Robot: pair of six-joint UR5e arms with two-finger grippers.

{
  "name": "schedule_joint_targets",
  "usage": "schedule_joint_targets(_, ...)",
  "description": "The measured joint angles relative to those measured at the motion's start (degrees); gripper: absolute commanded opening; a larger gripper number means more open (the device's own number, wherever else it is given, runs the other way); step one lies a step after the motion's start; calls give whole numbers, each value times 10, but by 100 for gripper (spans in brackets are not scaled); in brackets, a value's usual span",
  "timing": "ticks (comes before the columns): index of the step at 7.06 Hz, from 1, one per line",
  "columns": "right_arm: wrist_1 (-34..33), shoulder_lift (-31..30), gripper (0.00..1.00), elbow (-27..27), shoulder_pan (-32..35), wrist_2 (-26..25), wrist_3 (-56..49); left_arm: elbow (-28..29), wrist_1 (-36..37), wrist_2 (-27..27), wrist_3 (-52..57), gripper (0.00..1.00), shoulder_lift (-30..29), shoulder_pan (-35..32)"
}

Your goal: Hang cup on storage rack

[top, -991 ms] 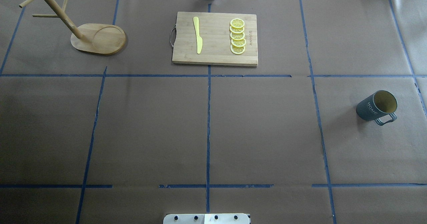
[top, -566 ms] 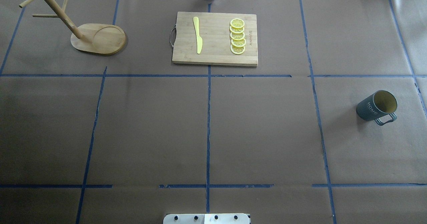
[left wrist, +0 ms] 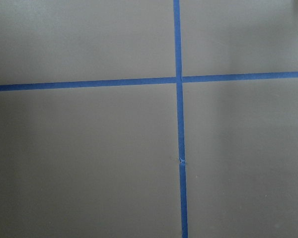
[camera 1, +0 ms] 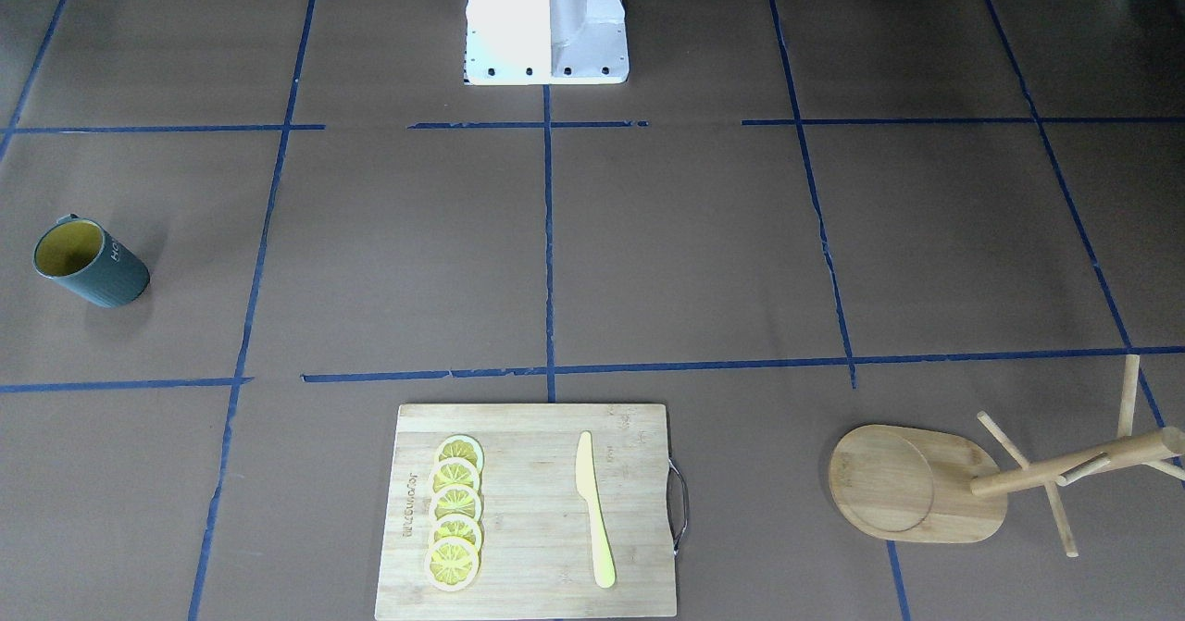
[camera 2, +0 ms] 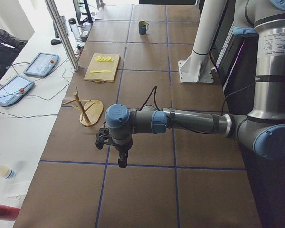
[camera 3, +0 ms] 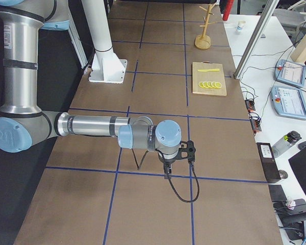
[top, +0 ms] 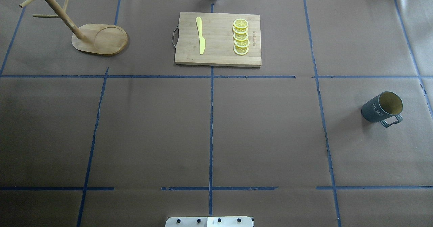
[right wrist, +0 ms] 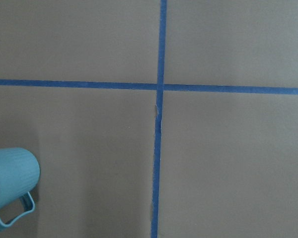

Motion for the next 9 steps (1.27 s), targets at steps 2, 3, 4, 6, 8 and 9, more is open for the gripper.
schedule_joint_targets(2,2,2,100,47,-54,22,79,-1,0,0,-1,100,0,0)
schedule_joint_targets(3,15,6,100,77,-99,7,155,-1,0,0,-1,100,0,0)
schedule_joint_targets(4,56,10,100,90,-152,-21,245,-1,0,0,-1,100,0,0)
schedule_joint_targets(6,166,13,100,67,-230,-69,372,-1,0,0,-1,100,0,0)
schedule_joint_targets(8,208,13,100,33,-254,-80,398,-4,0,0,-1,100,0,0)
schedule_joint_targets(9,213,13,100,24,-267,-82,400,-6,0,0,-1,100,0,0)
